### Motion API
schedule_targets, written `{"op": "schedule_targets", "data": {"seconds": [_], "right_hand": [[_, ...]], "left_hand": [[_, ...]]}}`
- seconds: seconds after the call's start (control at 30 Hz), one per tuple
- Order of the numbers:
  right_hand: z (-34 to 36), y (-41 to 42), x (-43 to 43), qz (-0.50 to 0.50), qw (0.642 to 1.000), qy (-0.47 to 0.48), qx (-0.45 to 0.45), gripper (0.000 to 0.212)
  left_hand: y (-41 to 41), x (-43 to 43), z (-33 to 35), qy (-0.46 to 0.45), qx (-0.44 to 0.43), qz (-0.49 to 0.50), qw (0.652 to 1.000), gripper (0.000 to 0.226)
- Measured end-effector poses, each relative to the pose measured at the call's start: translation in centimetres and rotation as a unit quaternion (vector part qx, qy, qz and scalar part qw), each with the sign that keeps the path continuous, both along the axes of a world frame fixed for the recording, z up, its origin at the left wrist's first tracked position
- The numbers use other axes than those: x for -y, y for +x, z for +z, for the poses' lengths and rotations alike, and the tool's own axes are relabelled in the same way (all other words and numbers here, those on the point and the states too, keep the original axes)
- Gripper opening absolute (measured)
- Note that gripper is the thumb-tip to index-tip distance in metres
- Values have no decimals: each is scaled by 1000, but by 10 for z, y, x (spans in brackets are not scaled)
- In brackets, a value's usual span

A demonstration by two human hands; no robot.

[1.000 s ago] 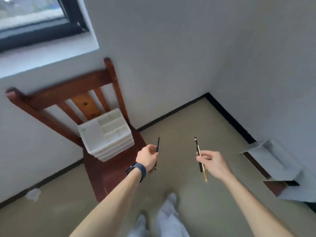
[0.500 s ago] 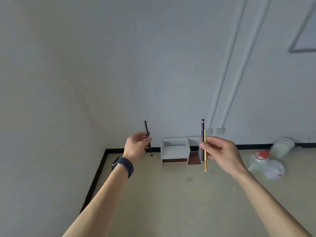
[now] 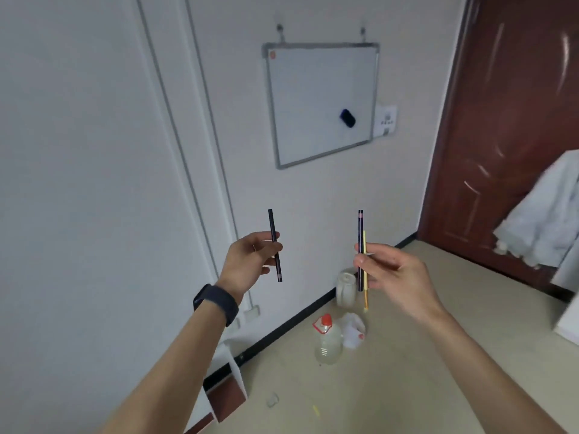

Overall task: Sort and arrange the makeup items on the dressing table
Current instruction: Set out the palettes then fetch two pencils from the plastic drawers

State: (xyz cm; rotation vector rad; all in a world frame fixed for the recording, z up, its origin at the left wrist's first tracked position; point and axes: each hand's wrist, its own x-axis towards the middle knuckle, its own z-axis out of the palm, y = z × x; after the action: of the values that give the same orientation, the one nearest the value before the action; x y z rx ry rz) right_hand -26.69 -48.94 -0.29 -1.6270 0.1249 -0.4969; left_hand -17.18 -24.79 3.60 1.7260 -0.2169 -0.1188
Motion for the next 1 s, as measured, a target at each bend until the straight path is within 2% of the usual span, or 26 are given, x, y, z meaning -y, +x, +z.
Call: {"op": "schedule_targets", "data": {"seconds": [0.17, 0.3, 0.47, 0.77, 1.0], "right_hand": [[12, 40, 81, -98, 995, -11, 17, 16], [16, 69, 129, -164, 985, -18, 43, 26], [5, 83, 176, -268, 963, 6, 33, 19], [-45, 58, 268, -435, 897, 63, -40, 9], [-75, 59, 395, -501, 860, 79, -54, 6]], "left_hand": [[80, 104, 13, -2, 19, -98, 995, 19], [139, 173, 14, -5, 32, -171, 985, 19], [192, 251, 5, 10, 27, -269, 963, 18], [223, 426, -50, 37, -10, -428, 903, 16], [223, 596, -75, 65, -19, -496, 866, 16]]}}
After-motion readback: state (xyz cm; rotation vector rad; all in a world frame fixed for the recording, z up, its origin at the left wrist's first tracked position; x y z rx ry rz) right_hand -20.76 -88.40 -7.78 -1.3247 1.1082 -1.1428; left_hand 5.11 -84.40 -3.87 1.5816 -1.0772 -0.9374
